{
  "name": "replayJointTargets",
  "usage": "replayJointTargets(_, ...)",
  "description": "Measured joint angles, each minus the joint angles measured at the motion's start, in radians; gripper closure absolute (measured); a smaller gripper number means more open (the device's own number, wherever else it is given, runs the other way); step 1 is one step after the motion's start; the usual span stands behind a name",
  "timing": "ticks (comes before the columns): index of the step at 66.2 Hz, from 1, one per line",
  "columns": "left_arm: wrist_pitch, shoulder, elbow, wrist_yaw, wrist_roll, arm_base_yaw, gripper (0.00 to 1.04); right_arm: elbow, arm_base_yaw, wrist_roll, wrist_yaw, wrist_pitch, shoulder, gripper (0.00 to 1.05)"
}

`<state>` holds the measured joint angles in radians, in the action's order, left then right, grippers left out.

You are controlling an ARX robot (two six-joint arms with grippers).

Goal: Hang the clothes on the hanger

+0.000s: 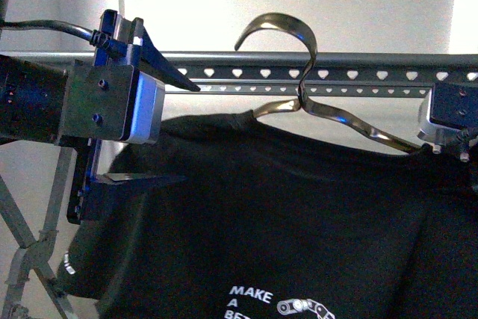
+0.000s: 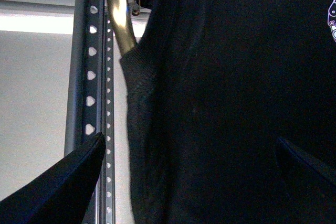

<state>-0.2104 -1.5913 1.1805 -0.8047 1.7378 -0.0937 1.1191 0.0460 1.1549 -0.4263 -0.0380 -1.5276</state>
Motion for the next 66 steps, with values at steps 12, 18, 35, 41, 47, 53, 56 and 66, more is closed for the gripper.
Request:
replayJointTargets(12, 0.000, 0.000, 0.000, 0.000, 0.000, 0.000, 0.07, 0.046, 0.052, -0.091, 0.059, -0.246, -0.004, 0.97)
replayJointTargets(18, -0.016, 0.000, -0.003, 0.024, -0.029, -0.002, 0.07, 0.072, 0.069, -0.161, 0.040, -0.321, -0.004, 0.97)
replayJointTargets(35, -0.564, 0.002, -0.075, 0.742, -1.192, 0.019, 0.07, 0.134, 0.102, -0.476, -0.134, -0.499, 0.020, 1.01)
replayJointTargets(41, -0.517, 0.027, -0.054, 0.918, -1.588, 0.053, 0.07, 0.137, 0.121, -0.581, -0.169, -0.518, 0.025, 1.01)
replayJointTargets(47, -0.485, 0.047, -0.050, 0.940, -1.871, 0.090, 0.07, 0.158, 0.145, -0.700, -0.205, -0.517, 0.026, 1.01)
replayJointTargets(53, -0.458, 0.062, -0.052, 0.898, -1.997, 0.089, 0.07, 0.181, 0.157, -0.814, -0.219, -0.478, 0.026, 1.01)
replayJointTargets(56, -0.286, 0.108, -0.055, 0.826, -1.938, 0.091, 0.17, 0.201, 0.163, -0.862, -0.232, -0.461, 0.022, 1.01)
replayJointTargets(66, -0.259, 0.276, -0.302, 0.803, -1.789, 0.089, 0.45, 0.282, 0.175, -1.038, -0.249, -0.414, -0.012, 1.01)
